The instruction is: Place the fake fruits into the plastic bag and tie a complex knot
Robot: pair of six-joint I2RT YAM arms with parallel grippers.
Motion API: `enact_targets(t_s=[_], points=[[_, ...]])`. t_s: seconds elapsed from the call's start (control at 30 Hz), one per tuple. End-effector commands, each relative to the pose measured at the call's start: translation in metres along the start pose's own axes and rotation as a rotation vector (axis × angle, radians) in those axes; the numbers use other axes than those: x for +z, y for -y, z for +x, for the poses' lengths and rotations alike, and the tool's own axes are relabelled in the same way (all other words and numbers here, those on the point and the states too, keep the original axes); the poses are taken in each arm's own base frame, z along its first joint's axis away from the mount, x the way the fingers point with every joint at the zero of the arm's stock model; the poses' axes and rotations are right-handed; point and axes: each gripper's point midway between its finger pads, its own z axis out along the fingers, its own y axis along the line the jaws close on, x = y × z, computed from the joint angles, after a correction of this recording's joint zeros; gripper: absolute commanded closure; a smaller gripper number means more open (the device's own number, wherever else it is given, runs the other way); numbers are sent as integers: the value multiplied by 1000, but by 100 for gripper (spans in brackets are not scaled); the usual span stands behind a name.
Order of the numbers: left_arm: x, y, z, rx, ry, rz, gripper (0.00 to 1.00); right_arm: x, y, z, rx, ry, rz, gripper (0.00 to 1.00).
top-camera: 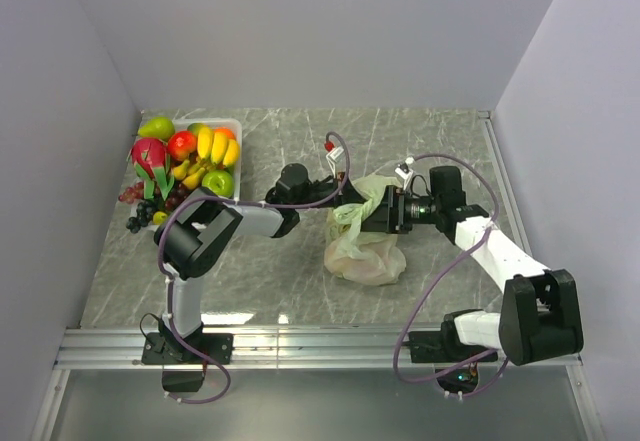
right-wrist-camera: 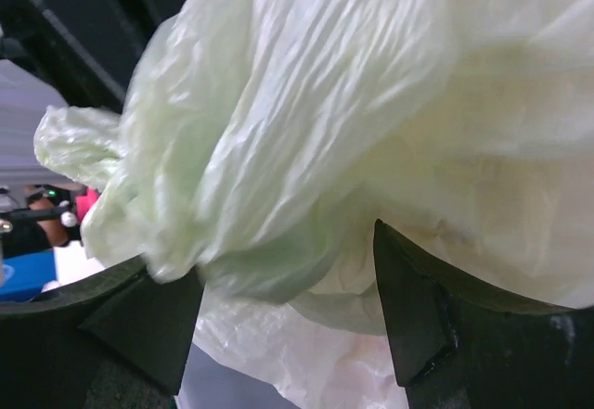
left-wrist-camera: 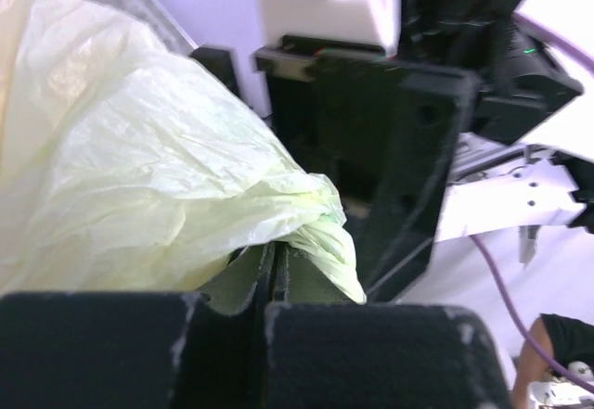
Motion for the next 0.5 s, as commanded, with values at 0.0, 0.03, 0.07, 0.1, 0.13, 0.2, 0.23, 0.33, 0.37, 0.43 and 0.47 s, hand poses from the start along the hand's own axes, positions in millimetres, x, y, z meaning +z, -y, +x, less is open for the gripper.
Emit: enact_targets(t_s=[0.0, 0.03, 0.07, 0.1, 0.13, 0.2, 0.23, 0.33, 0.37, 0.43, 0.47], points=[[7, 47, -15, 52, 26, 155, 99, 5, -13, -11, -7, 20, -62, 23], [9, 51, -8, 39, 5, 175, 100, 7, -13, -15, -7, 24, -67, 23], [10, 51, -3, 40, -6, 187, 99, 7, -16, -23, -16, 38, -72, 23], [9, 48, 4, 29, -25, 180, 99, 9, -15, -27, -11, 38, -74, 23], [10, 46, 8, 40, -32, 173, 99, 10, -16, -31, -15, 43, -77, 23], [8, 40, 19, 33, -53, 154, 99, 10, -21, -43, -41, 59, -84, 23], [7, 38, 23, 43, -65, 151, 100, 10, -23, -46, -47, 64, -86, 23], [4, 25, 38, 33, -106, 121, 99, 11, -27, -54, -58, 76, -100, 23], [4, 20, 41, 32, -116, 108, 99, 11, -30, -55, -60, 71, -111, 23], [1, 12, 50, 42, -146, 89, 100, 11, -30, -53, -62, 62, -110, 23], [-1, 13, 53, 51, -161, 100, 100, 10, -30, -52, -71, 55, -107, 23]])
